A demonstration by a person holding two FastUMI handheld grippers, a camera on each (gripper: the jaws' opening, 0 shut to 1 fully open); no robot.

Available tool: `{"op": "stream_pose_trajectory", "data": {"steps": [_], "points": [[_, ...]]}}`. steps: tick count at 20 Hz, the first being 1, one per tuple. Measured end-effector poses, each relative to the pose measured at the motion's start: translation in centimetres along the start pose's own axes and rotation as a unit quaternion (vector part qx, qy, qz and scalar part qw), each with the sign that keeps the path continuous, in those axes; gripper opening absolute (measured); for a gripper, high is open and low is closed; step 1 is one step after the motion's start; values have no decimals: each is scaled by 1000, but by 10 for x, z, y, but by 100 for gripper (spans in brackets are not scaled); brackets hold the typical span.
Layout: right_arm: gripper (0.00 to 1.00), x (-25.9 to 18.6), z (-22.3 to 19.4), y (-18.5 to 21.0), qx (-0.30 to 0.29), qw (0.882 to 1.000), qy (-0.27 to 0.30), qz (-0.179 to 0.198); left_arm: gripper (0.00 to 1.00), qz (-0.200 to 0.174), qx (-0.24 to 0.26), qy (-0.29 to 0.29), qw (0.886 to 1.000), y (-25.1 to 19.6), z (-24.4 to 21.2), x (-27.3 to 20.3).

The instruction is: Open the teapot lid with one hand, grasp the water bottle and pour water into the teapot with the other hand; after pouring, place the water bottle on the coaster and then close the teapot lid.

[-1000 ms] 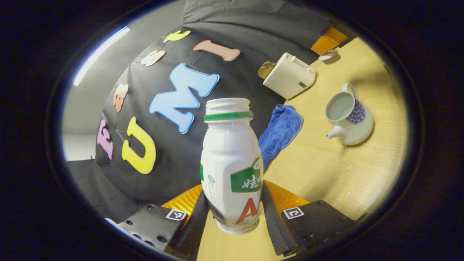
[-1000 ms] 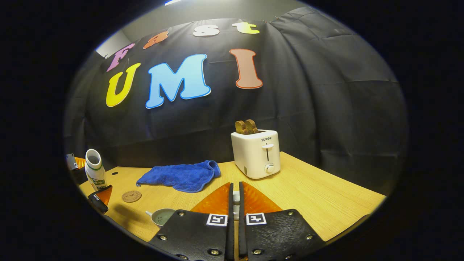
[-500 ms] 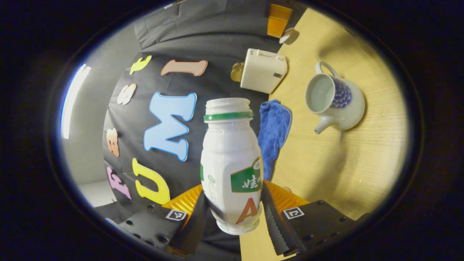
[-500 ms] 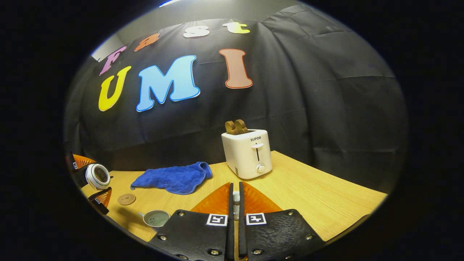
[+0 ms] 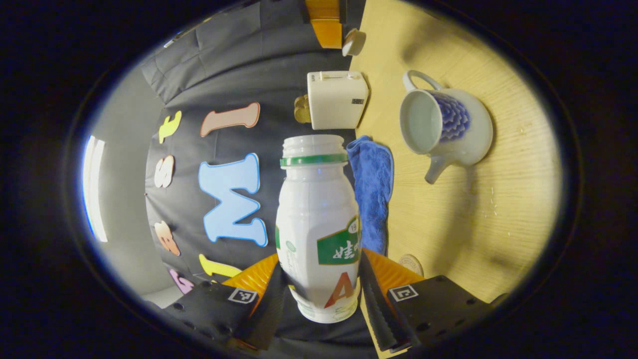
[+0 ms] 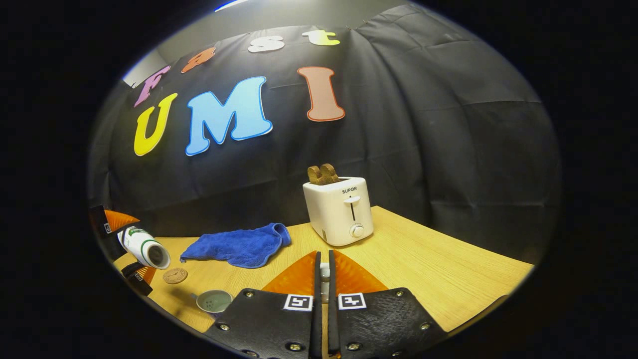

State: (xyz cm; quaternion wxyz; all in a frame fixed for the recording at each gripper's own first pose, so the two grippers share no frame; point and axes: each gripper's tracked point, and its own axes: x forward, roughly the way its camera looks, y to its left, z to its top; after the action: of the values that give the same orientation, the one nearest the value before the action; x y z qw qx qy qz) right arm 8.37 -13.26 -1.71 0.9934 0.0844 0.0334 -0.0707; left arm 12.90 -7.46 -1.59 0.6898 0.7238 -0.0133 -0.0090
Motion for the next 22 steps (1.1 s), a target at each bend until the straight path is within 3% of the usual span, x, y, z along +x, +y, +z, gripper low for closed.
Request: {"op": "stream_pose_trajectory", "data": {"steps": [11,22], "points": [[4,0,-3,1,8,1000,7,7,81,2,62,-6,998,3,11,7],[4,0,-2,-4,27,1000,9,8,81,-3,88,-6,996,3,15,8]]}}
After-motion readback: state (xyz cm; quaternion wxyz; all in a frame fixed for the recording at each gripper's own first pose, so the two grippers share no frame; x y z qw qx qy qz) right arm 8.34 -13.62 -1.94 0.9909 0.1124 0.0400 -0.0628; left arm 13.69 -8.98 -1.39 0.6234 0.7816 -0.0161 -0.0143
